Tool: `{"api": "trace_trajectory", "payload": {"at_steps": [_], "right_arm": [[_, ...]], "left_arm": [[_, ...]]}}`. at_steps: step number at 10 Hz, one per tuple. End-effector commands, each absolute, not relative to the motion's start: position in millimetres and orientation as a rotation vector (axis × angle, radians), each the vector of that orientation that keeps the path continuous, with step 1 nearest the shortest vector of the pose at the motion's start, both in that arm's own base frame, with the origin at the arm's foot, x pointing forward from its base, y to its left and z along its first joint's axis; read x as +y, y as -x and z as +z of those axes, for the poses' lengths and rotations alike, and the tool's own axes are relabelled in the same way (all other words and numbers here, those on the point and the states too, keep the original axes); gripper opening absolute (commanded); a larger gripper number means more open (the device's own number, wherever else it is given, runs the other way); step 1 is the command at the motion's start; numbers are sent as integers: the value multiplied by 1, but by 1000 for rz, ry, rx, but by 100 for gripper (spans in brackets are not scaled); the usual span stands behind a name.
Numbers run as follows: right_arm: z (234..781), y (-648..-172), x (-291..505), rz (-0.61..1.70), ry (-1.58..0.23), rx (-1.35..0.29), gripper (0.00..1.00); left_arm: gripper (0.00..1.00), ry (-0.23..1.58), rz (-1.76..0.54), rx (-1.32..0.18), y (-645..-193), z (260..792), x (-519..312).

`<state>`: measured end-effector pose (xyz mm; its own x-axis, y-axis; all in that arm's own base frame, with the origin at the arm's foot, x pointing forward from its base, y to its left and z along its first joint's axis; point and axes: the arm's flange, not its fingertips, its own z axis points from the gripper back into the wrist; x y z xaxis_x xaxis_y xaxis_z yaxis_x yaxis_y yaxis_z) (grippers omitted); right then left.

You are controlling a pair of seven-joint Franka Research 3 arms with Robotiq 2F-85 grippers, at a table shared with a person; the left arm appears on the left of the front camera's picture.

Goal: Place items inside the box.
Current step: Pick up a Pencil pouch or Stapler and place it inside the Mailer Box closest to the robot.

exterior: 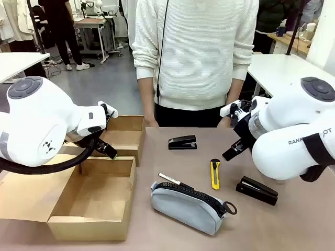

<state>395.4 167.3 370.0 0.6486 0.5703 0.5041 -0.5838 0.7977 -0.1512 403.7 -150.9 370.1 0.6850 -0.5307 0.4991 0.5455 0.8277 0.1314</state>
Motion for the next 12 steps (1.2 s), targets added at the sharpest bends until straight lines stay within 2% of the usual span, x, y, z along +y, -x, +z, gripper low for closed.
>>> {"api": "trace_trajectory", "payload": {"at_steps": [1, 12], "right_arm": [[370, -395, 167, 656, -26, -564, 100], [370, -395, 167, 656, -26, -564, 100]], "left_arm": [[100, 28, -603, -550, -404, 370, -151], [100, 28, -603, -550, -404, 370, -151]]}}
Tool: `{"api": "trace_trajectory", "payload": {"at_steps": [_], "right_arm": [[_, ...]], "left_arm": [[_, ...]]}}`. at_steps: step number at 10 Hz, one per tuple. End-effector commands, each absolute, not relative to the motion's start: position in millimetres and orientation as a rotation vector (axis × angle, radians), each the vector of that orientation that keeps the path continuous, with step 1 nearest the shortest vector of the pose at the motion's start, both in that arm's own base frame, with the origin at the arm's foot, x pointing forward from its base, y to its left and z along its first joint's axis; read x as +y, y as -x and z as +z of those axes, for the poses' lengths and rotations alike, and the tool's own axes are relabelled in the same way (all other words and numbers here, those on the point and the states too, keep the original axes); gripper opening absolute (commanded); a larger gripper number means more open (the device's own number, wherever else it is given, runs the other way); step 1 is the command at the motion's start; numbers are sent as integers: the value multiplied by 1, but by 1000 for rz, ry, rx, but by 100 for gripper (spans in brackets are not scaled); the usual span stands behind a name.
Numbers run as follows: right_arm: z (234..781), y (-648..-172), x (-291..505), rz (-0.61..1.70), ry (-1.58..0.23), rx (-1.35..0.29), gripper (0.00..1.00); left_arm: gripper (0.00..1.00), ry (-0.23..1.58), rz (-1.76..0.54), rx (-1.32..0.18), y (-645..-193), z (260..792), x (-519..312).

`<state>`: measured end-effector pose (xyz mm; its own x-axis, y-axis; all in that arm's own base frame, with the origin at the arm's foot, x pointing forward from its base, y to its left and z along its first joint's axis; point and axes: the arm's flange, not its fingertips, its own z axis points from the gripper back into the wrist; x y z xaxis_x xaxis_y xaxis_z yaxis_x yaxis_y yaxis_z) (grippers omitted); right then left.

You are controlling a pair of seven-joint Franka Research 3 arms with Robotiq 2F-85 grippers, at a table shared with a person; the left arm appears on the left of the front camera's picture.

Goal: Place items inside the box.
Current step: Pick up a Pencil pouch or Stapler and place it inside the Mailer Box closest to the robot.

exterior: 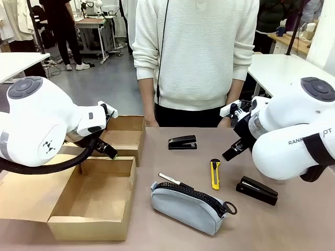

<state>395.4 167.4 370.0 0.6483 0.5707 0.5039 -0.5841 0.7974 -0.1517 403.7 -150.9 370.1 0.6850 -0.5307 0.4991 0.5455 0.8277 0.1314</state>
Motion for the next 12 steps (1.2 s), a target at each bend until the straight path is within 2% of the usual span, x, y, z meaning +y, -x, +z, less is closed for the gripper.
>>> {"api": "trace_trajectory", "payload": {"at_steps": [1, 3, 4, 5, 6, 7, 9, 10, 12], "right_arm": [[370, -395, 167, 656, -26, -564, 100], [370, -395, 167, 656, -25, -564, 100], [386, -393, 165, 683, -97, -543, 100], [413, -388, 154, 637, -205, -533, 100], [442, -380, 134, 575, -315, -478, 100], [463, -373, 115, 420, -336, -432, 100], [486, -356, 53, 291, -522, -361, 100], [484, -353, 14, 230, -666, -340, 100], [461, -350, -81, 9, -929, -339, 100]], "left_arm": [[100, 28, -603, -550, -404, 370, -151], [100, 28, -603, -550, -404, 370, -151], [100, 28, -603, -550, -404, 370, -151], [100, 138, -628, -562, -388, 402, -140], [100, 178, -536, -547, -369, 432, -130], [100, 257, -512, -521, -350, 454, -117], [100, 479, -546, -474, -330, 480, -67], [100, 619, -567, -457, -326, 486, -32], [100, 872, -364, -469, -332, 466, 66]]}}
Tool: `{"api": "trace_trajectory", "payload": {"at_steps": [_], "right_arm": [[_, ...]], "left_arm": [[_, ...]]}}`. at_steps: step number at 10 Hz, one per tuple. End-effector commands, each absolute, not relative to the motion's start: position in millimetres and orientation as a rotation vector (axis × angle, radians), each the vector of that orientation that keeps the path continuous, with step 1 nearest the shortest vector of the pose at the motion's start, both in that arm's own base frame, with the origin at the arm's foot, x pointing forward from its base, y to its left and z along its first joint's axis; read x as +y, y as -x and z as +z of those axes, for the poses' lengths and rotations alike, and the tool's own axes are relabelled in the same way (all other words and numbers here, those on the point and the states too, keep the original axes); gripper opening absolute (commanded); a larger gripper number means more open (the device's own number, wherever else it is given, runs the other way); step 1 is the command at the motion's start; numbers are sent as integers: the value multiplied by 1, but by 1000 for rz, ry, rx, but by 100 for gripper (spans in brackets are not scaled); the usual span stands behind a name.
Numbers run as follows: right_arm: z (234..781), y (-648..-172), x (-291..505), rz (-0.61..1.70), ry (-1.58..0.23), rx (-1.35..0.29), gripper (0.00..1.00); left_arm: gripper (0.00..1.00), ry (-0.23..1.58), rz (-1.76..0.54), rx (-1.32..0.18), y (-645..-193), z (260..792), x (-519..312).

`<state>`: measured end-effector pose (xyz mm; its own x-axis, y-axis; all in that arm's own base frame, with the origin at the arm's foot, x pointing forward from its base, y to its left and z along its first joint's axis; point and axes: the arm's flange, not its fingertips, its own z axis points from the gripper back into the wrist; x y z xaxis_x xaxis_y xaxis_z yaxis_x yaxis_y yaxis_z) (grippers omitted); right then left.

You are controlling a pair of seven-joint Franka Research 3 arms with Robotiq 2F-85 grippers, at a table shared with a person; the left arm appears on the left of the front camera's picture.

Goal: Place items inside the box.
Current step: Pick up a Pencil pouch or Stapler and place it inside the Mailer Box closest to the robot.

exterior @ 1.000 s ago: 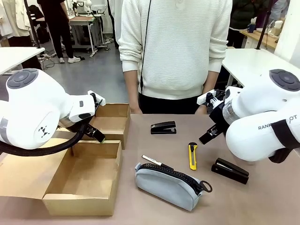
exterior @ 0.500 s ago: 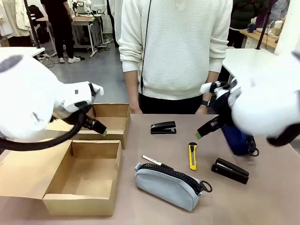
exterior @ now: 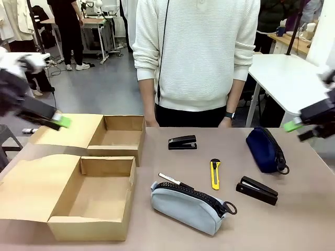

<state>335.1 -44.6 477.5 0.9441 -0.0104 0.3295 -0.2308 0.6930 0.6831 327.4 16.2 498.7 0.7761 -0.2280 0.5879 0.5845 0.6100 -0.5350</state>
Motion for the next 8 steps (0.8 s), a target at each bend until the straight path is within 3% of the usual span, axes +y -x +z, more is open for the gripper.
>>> {"api": "trace_trajectory", "payload": {"at_steps": [1, 4, 5, 8], "right_arm": [[440, -349, -119, -105, -1022, -355, 100], [377, -336, -184, -415, -1130, -369, 100], [409, -319, -168, -278, -1062, -344, 100], [409, -319, -168, -278, -1062, -344, 100]], "left_arm": [[100, 957, -210, -501, -334, 448, 115], [100, 1054, 124, -562, -328, 386, 175], [100, 999, -60, -534, -301, 415, 176], [100, 999, -60, -534, -301, 415, 176]]}}
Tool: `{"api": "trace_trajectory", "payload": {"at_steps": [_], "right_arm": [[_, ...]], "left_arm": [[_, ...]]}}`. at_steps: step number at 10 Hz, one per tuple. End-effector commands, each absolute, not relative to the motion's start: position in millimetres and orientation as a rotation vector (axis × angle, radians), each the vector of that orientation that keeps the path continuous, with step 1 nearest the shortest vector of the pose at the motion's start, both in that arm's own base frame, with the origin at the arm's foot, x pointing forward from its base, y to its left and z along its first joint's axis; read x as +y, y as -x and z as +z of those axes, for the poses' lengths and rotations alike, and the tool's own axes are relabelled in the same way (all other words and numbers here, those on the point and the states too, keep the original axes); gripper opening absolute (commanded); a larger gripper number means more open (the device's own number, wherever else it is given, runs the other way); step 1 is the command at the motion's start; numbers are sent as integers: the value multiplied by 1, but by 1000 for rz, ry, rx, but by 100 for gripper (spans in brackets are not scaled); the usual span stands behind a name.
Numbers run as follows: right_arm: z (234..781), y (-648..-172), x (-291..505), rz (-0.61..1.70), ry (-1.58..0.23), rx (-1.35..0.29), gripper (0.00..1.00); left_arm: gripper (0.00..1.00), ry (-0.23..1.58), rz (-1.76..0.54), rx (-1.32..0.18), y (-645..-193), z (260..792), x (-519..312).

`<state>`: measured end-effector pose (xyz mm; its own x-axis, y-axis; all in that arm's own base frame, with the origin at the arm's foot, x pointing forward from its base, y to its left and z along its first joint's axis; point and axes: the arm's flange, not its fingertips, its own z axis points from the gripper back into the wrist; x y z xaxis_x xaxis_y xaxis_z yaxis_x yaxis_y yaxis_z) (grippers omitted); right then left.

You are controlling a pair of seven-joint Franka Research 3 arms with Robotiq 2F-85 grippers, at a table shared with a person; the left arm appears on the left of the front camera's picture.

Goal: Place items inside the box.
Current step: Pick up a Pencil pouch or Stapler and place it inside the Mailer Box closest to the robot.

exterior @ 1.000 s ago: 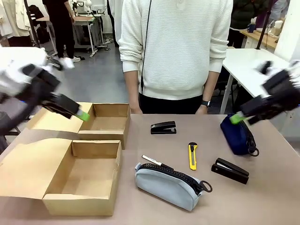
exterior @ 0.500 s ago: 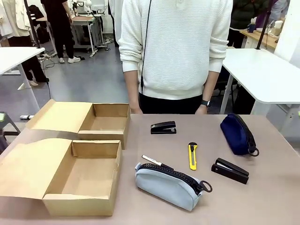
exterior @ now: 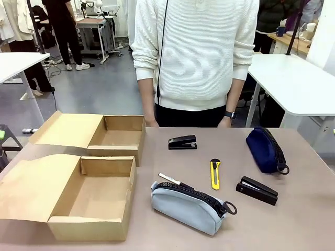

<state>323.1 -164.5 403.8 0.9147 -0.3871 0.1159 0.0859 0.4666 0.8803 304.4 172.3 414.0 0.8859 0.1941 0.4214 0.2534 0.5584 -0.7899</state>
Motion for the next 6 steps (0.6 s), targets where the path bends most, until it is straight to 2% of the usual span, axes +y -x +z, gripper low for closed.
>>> {"api": "trace_trajectory", "payload": {"at_steps": [1, 6], "right_arm": [[409, -319, -168, -278, -1062, -344, 100], [409, -319, -168, -297, -1050, -323, 100]], "left_arm": [[100, 999, -60, -534, -301, 415, 176], [100, 999, -60, -534, -301, 415, 176]]}}
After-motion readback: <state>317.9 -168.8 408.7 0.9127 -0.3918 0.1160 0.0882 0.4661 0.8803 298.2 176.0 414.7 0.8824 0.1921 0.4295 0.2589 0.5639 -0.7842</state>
